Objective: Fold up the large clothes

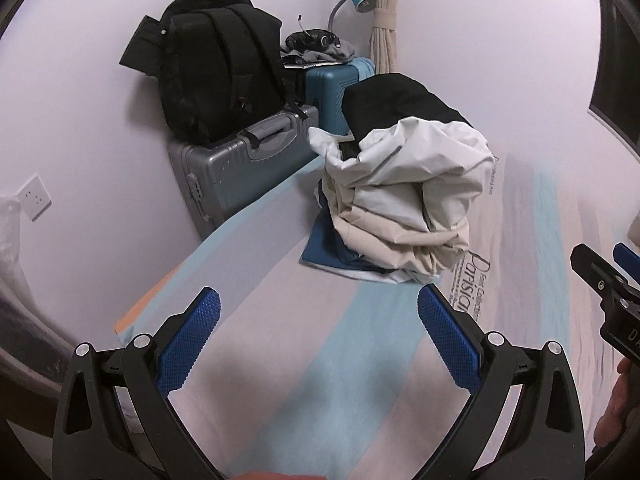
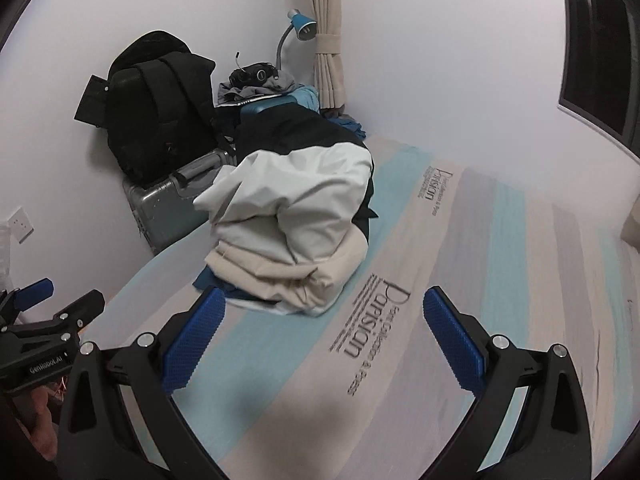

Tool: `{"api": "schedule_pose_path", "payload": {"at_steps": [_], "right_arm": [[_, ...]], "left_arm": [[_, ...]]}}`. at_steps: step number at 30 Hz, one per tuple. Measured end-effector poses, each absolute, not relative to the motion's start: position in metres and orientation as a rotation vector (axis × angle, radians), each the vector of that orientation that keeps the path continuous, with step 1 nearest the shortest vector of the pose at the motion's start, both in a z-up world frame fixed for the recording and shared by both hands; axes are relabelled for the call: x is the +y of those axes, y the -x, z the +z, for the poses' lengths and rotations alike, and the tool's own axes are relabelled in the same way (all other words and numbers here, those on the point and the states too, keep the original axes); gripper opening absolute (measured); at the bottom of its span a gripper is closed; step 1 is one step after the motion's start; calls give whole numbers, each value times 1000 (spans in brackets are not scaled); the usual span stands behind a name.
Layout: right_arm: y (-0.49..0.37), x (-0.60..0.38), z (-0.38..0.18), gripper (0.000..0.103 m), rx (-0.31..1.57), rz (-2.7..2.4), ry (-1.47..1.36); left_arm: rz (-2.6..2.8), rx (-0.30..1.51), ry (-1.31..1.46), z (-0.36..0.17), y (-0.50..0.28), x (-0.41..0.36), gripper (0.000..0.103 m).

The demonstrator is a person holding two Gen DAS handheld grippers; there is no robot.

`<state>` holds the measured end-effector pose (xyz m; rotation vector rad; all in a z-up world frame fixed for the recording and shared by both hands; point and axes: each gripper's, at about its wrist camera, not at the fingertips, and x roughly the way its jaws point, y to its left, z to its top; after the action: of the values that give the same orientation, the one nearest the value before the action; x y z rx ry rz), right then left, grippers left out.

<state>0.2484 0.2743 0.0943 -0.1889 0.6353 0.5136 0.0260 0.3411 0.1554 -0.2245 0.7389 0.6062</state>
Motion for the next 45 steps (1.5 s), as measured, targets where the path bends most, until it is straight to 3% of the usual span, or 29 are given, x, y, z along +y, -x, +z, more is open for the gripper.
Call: {"api": "schedule_pose_path", "payload": {"at_steps": [14, 45], "right_arm": [[-185, 277, 86, 96, 602, 451, 165], [-185, 273, 92, 96, 616, 412, 167]], "left_arm": [[513, 660, 141, 147, 22, 321, 97], [481, 686, 133, 152, 12, 326, 97]]}}
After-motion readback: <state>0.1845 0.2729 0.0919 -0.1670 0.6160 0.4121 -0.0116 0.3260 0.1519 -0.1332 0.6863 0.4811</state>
